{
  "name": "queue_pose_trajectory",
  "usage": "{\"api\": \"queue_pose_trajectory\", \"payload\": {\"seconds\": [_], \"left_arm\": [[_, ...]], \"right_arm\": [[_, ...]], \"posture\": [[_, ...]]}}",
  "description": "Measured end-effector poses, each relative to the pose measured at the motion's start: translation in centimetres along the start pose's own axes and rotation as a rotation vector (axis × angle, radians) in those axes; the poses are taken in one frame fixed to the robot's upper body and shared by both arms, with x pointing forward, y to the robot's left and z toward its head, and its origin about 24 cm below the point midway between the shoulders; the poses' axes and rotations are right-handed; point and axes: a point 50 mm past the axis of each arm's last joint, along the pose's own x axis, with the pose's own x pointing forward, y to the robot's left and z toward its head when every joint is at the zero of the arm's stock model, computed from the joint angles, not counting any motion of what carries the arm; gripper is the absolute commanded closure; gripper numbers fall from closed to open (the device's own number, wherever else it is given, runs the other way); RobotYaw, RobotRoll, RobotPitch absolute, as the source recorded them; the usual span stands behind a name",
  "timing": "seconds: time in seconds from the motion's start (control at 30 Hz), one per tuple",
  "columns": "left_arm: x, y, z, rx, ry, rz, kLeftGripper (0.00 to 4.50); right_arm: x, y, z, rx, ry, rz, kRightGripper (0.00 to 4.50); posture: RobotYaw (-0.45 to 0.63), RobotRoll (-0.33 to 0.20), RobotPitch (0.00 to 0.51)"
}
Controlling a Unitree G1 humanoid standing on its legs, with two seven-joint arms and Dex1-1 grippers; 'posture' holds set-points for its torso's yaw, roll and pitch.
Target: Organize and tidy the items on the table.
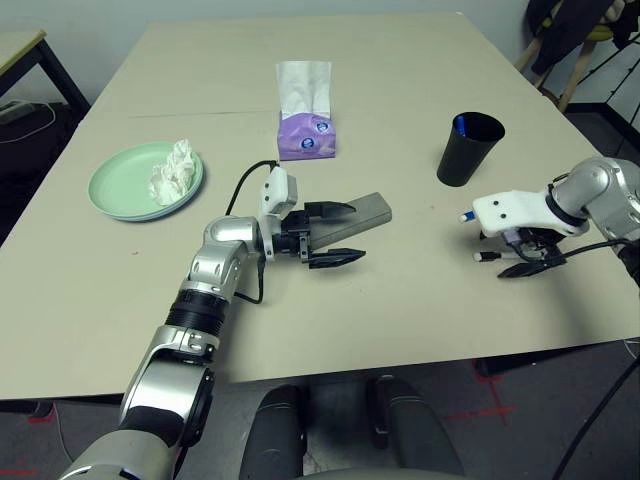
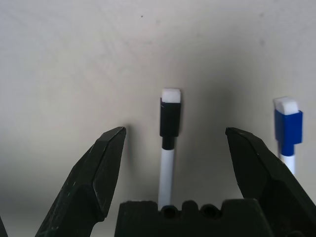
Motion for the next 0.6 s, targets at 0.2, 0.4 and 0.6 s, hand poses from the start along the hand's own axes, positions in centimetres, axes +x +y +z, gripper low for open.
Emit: {"api": "queue_pose_trajectory", "payload": {"seconds": [0.2, 0.4, 0.6], "left_arm": [[0.0, 0.0, 0.0, -0.001, -0.001, 0.004, 0.03], [0.0, 0.0, -0.1, -0.006, -0.001, 0.013, 0.03], [-0.1, -0.1, -0.3, -0.01, -0.001, 0.015, 0.03]], "right_arm": [[0.0, -0.2, 0.5, -0.02, 0.036, 0.036, 0.0], [0.2, -0.3, 0.8, 0.002, 0.037, 0.04, 0.0], [0.6, -0.3, 1.3, 0.02, 0.033, 0.046, 0.0]], "posture": [[0.04, 0.0, 0.148], [0.04, 0.0, 0.15], [0.04, 0.0, 0.151]]}}
